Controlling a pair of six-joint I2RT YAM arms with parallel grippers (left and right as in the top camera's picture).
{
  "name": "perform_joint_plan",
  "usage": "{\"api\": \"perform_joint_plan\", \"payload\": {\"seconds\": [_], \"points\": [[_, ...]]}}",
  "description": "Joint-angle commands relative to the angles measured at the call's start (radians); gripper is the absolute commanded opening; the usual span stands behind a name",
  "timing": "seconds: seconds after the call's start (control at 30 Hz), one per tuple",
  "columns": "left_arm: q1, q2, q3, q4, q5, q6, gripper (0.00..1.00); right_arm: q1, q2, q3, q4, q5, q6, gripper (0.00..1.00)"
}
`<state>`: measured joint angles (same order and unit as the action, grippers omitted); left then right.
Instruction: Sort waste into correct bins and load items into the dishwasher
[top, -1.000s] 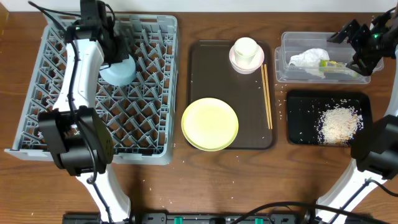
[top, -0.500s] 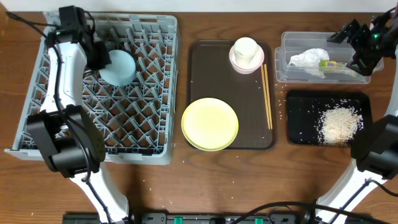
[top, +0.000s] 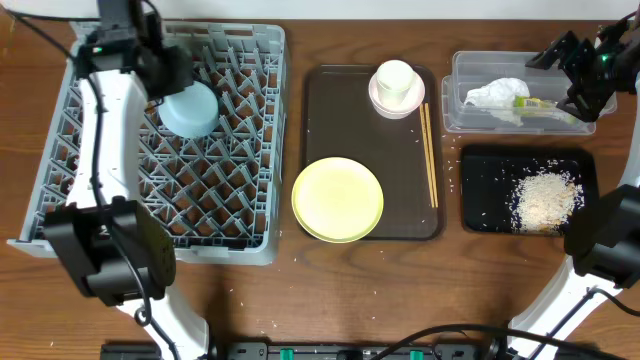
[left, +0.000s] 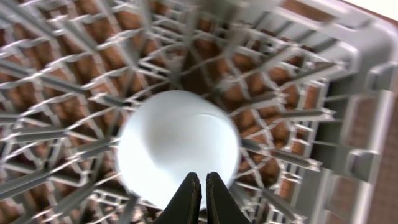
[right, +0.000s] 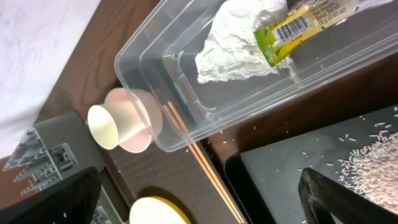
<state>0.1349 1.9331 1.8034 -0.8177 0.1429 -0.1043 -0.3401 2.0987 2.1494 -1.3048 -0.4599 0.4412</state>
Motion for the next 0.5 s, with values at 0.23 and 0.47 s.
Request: {"api": "perform_joint_plan", "payload": {"seconds": [0.23, 0.47], "points": [[-0.002, 0.132, -0.014, -0.031, -0.08, -0.002, 0.08, -0.006, -0.029, 0.004, 0.0, -0.008, 0.011, 0.99], [0.047, 0.134, -0.014, -0.044, -0.156, -0.003, 0.08, -0.006, -0.029, 0.004, 0.0, -0.008, 0.011, 0.99]]}}
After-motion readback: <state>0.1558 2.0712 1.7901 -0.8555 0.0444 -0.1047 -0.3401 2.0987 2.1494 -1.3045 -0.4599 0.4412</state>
